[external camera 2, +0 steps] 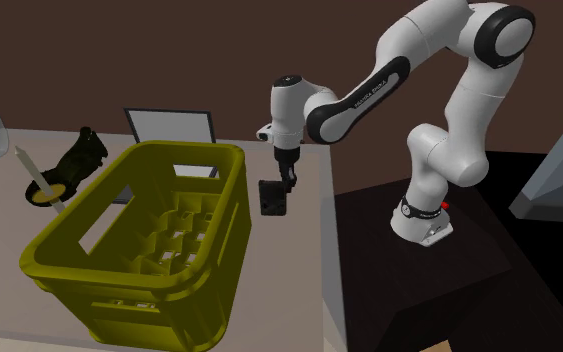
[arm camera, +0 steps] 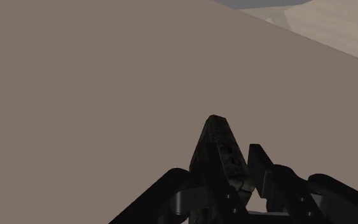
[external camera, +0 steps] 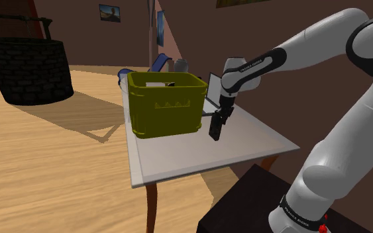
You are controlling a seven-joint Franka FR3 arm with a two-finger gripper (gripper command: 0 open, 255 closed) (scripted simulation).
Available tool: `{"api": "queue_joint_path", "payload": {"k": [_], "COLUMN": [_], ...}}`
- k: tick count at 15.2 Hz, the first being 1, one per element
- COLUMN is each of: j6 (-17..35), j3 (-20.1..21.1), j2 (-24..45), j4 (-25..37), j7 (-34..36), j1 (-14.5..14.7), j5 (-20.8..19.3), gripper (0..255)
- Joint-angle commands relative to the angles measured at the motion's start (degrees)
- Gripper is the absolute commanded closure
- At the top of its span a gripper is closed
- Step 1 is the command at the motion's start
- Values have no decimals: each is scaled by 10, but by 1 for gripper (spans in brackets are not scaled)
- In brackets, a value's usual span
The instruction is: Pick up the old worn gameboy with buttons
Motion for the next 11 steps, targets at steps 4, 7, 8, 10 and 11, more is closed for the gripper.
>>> {"api": "queue_joint_path", "payload": {"k": [4,7,8,10,11], "j6": [1,-7,-15,-32,-40], "j3": [0,0,1,2,2], "j2": [1,-4,-8,-16,-20], "j4": [-1,2,6,15,19], "j7": [-1,0,1,2,3], "j1": [0,0,0,0,0], "j5": [0,-1,-2,-3,-4], "gripper": [255,255,255,255,255]}}
